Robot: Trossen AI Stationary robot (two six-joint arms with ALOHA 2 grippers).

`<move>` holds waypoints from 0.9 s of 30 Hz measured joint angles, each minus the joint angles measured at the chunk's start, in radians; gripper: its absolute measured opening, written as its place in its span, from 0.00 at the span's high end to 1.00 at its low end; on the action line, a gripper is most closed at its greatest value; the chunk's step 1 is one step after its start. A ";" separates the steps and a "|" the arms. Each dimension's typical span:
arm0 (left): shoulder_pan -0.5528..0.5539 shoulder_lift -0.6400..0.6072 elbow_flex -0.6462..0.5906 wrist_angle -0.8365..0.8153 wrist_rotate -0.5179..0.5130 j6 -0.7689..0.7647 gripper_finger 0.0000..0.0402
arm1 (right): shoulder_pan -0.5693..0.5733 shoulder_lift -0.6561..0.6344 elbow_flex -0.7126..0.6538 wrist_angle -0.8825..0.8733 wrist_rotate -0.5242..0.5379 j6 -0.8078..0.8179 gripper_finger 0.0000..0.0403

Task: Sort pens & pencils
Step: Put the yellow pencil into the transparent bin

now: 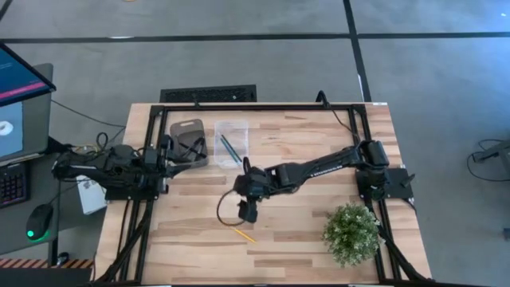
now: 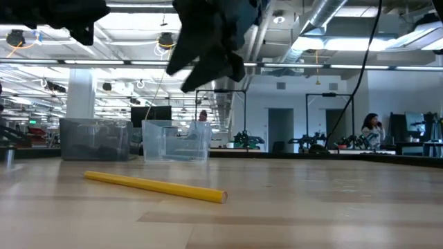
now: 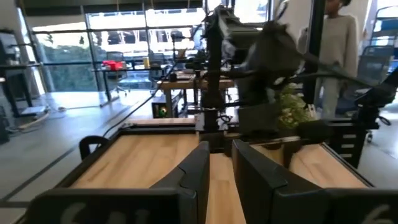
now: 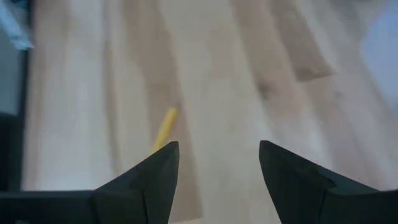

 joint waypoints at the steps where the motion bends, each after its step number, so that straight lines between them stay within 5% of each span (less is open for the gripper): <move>1: -0.004 0.000 0.000 0.000 -0.007 0.004 0.85 | 0.011 0.000 0.000 0.015 0.000 0.007 0.39; 27: -0.007 0.000 0.000 -0.051 0.056 0.032 0.85 | 0.193 0.000 0.000 0.033 0.117 0.353 0.39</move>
